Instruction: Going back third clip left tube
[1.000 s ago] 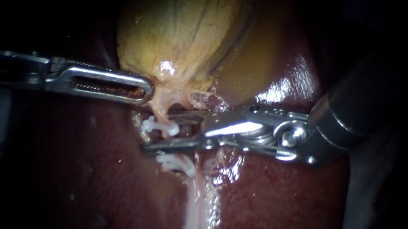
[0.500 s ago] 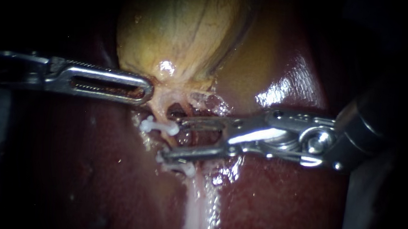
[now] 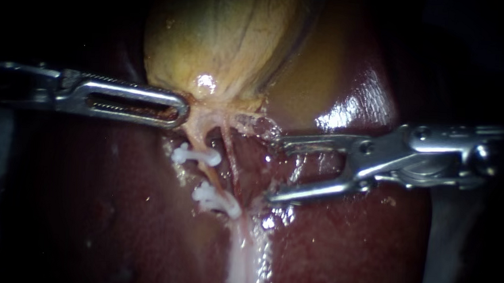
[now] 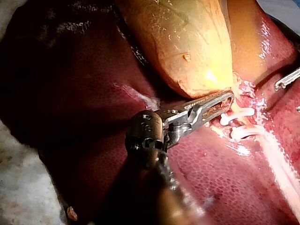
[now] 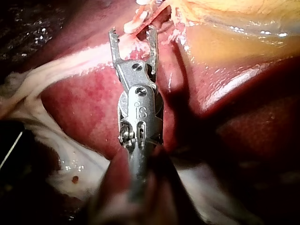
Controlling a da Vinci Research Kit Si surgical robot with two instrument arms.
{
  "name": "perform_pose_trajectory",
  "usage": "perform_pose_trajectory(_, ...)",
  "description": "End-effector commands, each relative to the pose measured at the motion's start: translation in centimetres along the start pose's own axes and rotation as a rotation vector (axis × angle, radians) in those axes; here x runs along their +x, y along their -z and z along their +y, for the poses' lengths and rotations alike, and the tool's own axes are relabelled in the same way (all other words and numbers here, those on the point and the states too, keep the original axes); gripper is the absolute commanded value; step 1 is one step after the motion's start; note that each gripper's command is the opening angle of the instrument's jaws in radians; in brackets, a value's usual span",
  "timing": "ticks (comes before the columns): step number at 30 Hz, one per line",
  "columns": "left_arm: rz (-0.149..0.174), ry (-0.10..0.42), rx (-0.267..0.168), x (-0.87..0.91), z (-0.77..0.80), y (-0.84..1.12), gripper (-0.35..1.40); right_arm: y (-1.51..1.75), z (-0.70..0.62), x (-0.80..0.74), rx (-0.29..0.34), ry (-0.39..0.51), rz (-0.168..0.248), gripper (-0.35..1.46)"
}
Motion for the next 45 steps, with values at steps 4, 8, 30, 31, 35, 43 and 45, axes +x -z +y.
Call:
perform_pose_trajectory(4,0.0,0.0,0.001,0.0,-0.01,-0.01,-0.35,0.06,0.0,-0.03,0.004,0.014,-0.001,0.49)
perform_pose_trajectory(8,-0.001,-0.002,0.004,-0.01,-0.05,-0.04,-0.35,0.1,0.0,-0.04,0.006,0.021,-0.001,0.49)
perform_pose_trajectory(30,-0.037,-0.023,0.029,-0.14,-0.52,-0.75,-0.35,0.23,-0.03,-0.08,0.013,0.029,0.001,0.49)
perform_pose_trajectory(31,-0.038,-0.023,0.027,-0.15,-0.51,-0.77,-0.35,0.23,-0.03,-0.08,0.013,0.029,0.001,0.49)
perform_pose_trajectory(35,-0.041,-0.023,0.024,-0.16,-0.47,-0.79,-0.35,0.23,-0.03,-0.08,0.013,0.028,0.001,0.49)
perform_pose_trajectory(43,-0.042,-0.023,0.023,-0.17,-0.45,-0.81,-0.35,0.23,-0.03,-0.07,0.013,0.028,0.001,0.49)
perform_pose_trajectory(45,-0.045,-0.023,0.024,-0.17,-0.45,-0.8,-0.35,0.24,-0.03,-0.07,0.013,0.028,0.001,0.49)
